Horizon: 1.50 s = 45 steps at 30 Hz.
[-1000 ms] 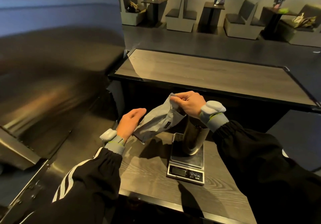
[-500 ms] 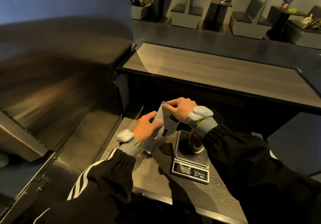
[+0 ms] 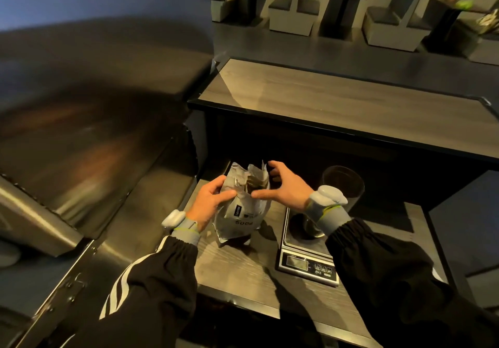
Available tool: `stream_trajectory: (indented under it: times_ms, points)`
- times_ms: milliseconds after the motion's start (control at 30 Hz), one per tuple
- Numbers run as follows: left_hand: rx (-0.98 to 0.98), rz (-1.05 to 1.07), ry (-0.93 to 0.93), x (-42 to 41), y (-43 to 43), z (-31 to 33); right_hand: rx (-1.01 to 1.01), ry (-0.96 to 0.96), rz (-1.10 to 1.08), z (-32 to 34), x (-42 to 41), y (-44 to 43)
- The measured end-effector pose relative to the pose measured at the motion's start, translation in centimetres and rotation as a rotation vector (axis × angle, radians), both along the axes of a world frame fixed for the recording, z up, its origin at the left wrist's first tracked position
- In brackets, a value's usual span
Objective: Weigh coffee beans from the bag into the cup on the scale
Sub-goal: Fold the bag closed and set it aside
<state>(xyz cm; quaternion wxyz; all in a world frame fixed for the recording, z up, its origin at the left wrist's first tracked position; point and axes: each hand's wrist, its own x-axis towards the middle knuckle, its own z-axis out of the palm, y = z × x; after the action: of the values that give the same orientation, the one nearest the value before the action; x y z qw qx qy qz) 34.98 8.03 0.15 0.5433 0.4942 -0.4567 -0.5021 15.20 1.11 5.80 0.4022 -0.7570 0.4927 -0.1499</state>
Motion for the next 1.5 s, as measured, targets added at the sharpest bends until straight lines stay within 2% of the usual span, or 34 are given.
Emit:
stream_trajectory:
  times_ms: [67, 167, 267, 367, 533, 633, 833, 1000, 1133, 1233, 1400, 1500]
  points:
    - [0.003, -0.026, 0.035, 0.6, -0.2, -0.7, 0.117, -0.133, 0.054, -0.6, 0.1, 0.6]
    - [0.005, -0.036, 0.099, 1.1, -0.5, -1.7, 0.184, -0.214, 0.106, -1.2, 0.4, 1.2]
    - [-0.001, -0.032, 0.162, 1.4, -0.7, -2.3, 0.155, -0.181, 0.115, -1.8, 0.5, 1.2]
    - [-0.02, -0.03, 0.143, 1.7, -0.7, -2.2, 0.078, -0.142, 0.107, -2.2, 0.6, 1.1]
    - [-0.05, -0.122, -0.019, 2.3, -0.3, -1.6, -0.068, -0.072, 0.066, -3.0, 1.4, 1.0]
    - [-0.043, -0.194, -0.222, 2.6, 0.0, -1.5, -0.116, -0.09, 0.037, -3.4, 1.6, 1.1]
    - [-0.041, 0.033, -0.422, 2.7, 0.1, -1.2, -0.123, -0.184, 0.05, -3.3, 2.2, 1.2]
    - [-0.039, 0.264, -0.332, 1.8, -0.4, -1.5, -0.142, -0.233, 0.029, -3.1, 2.3, 1.2]
    - [-0.053, 0.173, -0.187, 1.3, -0.6, -1.6, -0.139, -0.267, -0.011, -3.5, 2.0, 1.1]
    - [-0.046, 0.097, -0.153, 1.2, -0.7, -1.3, -0.057, -0.34, -0.089, -3.8, 1.6, 1.0]
    - [-0.055, 0.148, -0.122, 0.4, -1.4, -0.9, -0.006, -0.408, -0.161, -3.9, 1.6, 0.8]
    - [-0.045, 0.185, -0.106, -0.2, -1.7, -1.0, -0.042, -0.385, -0.162, -4.0, 1.6, 0.7]
